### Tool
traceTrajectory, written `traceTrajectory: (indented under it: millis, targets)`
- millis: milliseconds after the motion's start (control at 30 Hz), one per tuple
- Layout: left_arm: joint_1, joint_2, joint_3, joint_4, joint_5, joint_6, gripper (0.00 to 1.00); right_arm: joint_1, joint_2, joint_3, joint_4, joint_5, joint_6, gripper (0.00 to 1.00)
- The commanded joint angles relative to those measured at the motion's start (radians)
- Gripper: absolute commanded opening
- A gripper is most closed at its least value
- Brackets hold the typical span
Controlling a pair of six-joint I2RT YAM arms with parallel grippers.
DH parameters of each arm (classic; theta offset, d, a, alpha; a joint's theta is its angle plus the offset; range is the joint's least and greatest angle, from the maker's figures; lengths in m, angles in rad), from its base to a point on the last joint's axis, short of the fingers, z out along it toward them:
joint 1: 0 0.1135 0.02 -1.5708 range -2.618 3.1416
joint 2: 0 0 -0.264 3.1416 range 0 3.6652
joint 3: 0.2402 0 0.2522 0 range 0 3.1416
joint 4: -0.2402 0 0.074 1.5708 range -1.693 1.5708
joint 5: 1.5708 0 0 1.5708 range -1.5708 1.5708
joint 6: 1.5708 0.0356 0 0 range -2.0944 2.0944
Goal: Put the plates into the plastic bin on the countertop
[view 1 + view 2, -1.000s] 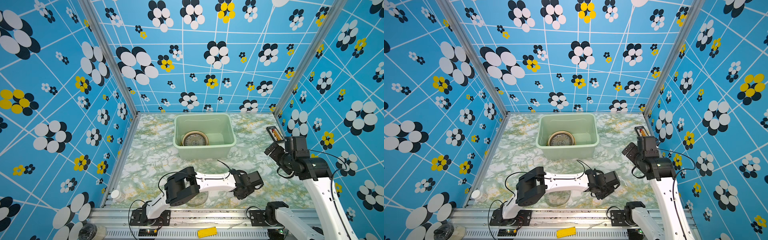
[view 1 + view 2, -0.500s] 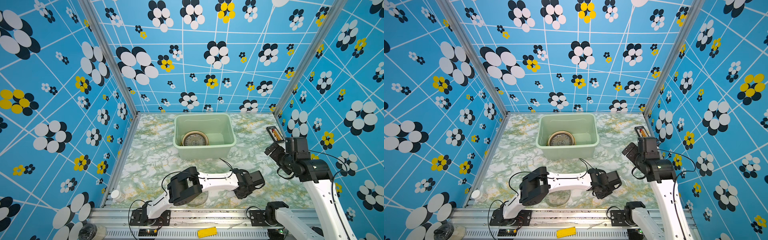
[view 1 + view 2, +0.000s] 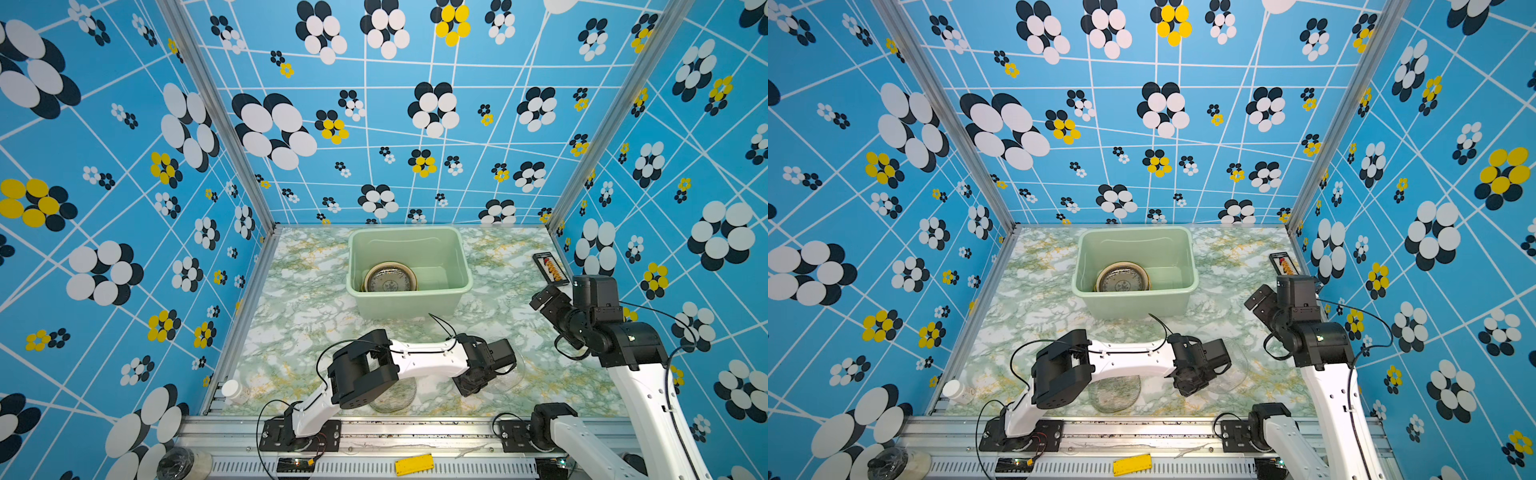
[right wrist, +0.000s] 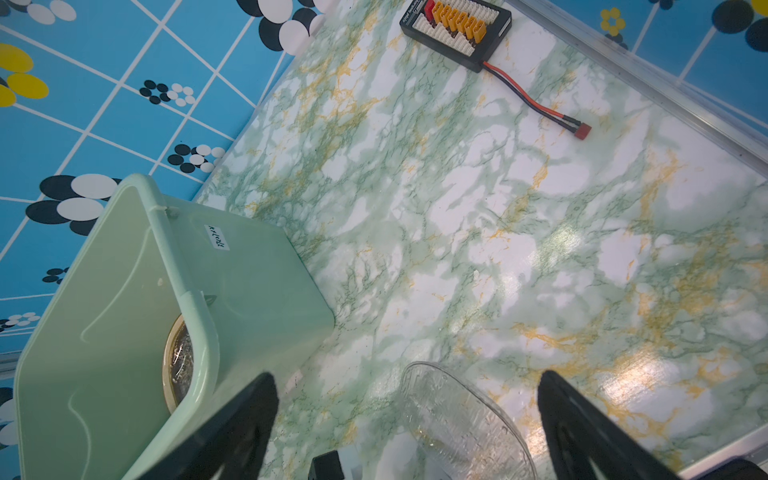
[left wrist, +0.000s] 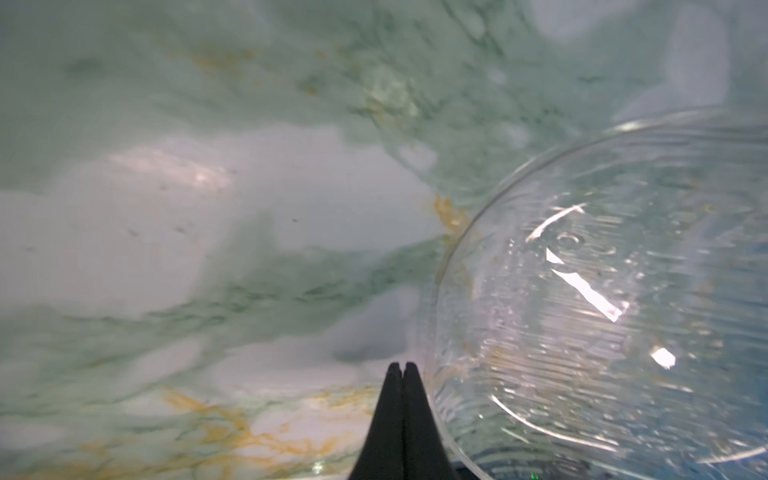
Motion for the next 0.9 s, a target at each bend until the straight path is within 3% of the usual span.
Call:
traceTrajectory:
  millis: [0,200,267,300,467,533,867]
  targets:
    - [0.020,-0.078,-0.045,-0.042,-0.026,0.037,0.03,-0.007,-0.009,-0.007,0.000,0.000,-0.010,0.99]
    - [0.060,-0.170,-0.105,-0.096,0.001,0.121,0.03,-0.007,-0.008,-0.029,0.007,-0.049,-0.039,0.99]
    - [0.073,-0.213,-0.154,-0.028,0.009,0.156,0.06,-0.007,-0.007,-0.055,0.009,-0.096,-0.082,1.00]
    - [0.074,-0.224,-0.152,-0.027,0.005,0.172,0.09,-0.008,-0.008,-0.070,0.007,-0.114,-0.100,0.99]
    - [0.056,-0.223,-0.086,-0.004,-0.010,0.260,0.49,-0.009,0.008,-0.140,-0.006,-0.139,-0.125,0.99]
    - [0.049,-0.206,-0.069,0.030,-0.013,0.266,0.54,-0.011,0.013,-0.148,0.004,-0.150,-0.114,0.99]
    - [-0.019,-0.078,-0.050,0.155,0.008,-0.030,0.54,-0.012,0.037,-0.083,0.010,-0.100,-0.092,0.99]
